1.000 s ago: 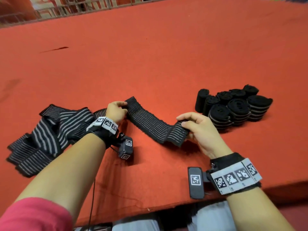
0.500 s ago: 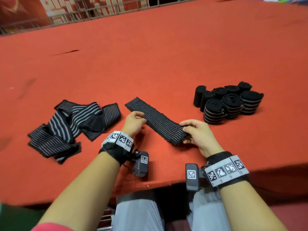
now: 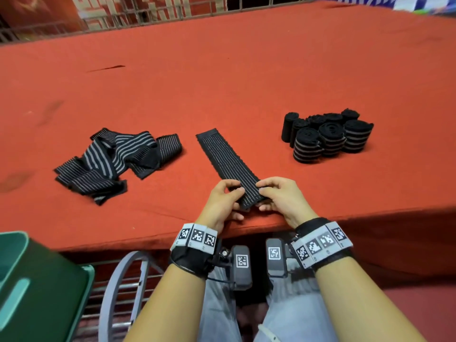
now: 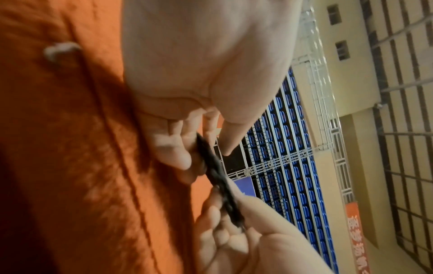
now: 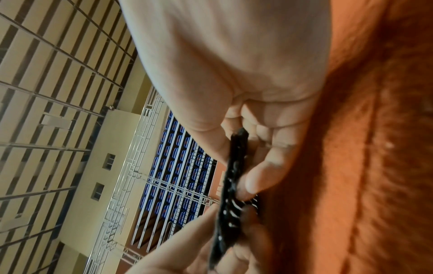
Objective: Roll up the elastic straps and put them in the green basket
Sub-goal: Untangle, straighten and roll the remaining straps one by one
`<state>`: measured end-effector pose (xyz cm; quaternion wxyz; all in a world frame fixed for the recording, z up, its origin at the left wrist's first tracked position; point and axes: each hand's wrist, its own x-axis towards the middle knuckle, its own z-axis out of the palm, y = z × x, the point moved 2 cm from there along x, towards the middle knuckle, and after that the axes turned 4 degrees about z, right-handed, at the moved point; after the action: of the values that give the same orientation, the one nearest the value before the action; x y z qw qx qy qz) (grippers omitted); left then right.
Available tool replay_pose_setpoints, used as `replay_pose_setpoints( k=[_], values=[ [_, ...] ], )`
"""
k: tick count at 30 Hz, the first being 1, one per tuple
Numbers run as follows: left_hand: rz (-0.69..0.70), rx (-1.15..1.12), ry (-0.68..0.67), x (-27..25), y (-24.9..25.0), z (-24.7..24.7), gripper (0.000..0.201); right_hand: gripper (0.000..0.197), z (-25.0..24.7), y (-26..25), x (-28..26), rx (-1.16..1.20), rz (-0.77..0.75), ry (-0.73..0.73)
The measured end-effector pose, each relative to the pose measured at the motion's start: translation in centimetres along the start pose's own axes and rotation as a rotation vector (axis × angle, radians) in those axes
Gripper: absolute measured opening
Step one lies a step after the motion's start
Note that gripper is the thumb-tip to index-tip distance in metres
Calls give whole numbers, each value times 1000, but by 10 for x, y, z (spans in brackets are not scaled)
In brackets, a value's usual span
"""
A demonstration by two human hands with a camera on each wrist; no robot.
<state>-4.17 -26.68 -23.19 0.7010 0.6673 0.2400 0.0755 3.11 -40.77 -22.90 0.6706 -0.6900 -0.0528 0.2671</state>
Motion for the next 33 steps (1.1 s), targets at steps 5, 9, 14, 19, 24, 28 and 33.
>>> replay_pose_setpoints(
  k=[5, 9, 14, 19, 24, 28, 33],
  values=[
    [9, 27, 102, -20, -12, -12, 6, 16, 8, 5, -16, -173, -24, -166],
    [5, 105, 142, -32, -16, -29, 7, 31, 10, 1, -25, -426, -157, -290],
    [24, 145, 172, -40, -16, -43, 10, 17, 24, 2, -25, -658, -320, -282],
    [68, 193, 172, -47, -14, -55, 17, 8, 29, 9, -23, -813, -389, -187],
    [78, 353, 70, -54, -14, -65, 12, 7, 27, 12, -25, -917, -388, -166],
    [83, 419, 58, -52, -15, -64, 9, 8, 26, 13, -28, -944, -350, -196],
    [97, 502, 49, -50, -19, -64, 8, 2, 25, 13, -33, -963, -354, -212]
  ],
)
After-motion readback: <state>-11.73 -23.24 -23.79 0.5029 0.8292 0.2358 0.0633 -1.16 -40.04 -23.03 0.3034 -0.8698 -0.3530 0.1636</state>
